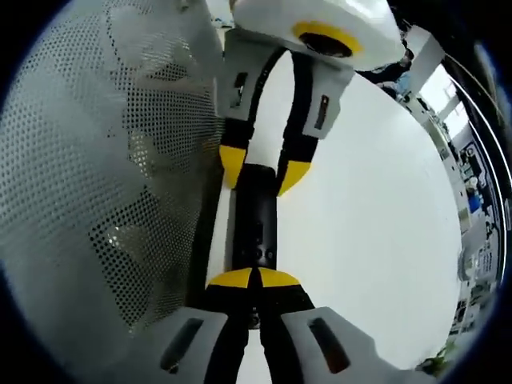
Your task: Press the specified remote control buttons in sequence, fully releasing each button before pressing the next.
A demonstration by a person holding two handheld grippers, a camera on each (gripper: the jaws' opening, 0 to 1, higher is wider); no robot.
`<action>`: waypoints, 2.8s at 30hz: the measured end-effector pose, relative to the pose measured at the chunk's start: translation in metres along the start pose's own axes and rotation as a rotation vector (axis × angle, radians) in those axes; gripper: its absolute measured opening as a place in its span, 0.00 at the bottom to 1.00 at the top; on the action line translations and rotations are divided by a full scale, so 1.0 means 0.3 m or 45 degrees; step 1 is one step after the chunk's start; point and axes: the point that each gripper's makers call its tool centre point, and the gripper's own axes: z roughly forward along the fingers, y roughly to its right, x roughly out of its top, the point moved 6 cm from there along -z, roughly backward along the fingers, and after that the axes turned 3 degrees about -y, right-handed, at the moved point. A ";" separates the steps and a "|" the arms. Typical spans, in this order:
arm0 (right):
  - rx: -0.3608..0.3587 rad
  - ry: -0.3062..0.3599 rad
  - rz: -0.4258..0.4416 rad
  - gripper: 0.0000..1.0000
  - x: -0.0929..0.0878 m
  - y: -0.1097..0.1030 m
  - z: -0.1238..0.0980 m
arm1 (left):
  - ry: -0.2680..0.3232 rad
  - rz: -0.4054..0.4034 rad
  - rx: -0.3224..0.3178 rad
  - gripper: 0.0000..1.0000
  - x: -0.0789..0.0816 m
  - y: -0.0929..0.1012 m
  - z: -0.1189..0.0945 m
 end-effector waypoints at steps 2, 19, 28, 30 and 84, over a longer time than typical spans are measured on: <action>0.067 0.052 0.005 0.00 0.026 -0.027 0.008 | 0.001 -0.003 0.000 0.25 0.000 0.000 0.000; 0.040 -0.194 -0.502 0.00 0.077 -0.031 0.030 | -0.014 0.019 0.002 0.25 0.000 0.000 0.002; 0.140 -0.181 -0.297 0.00 0.081 -0.018 0.041 | 0.012 0.016 -0.006 0.25 -0.006 -0.002 -0.005; 0.125 -0.100 -0.163 0.00 0.068 -0.017 0.034 | 0.016 0.015 -0.006 0.25 -0.005 -0.001 -0.004; 0.414 -0.032 0.356 0.00 0.013 0.127 0.054 | 0.044 -0.013 -0.017 0.25 -0.007 -0.002 -0.001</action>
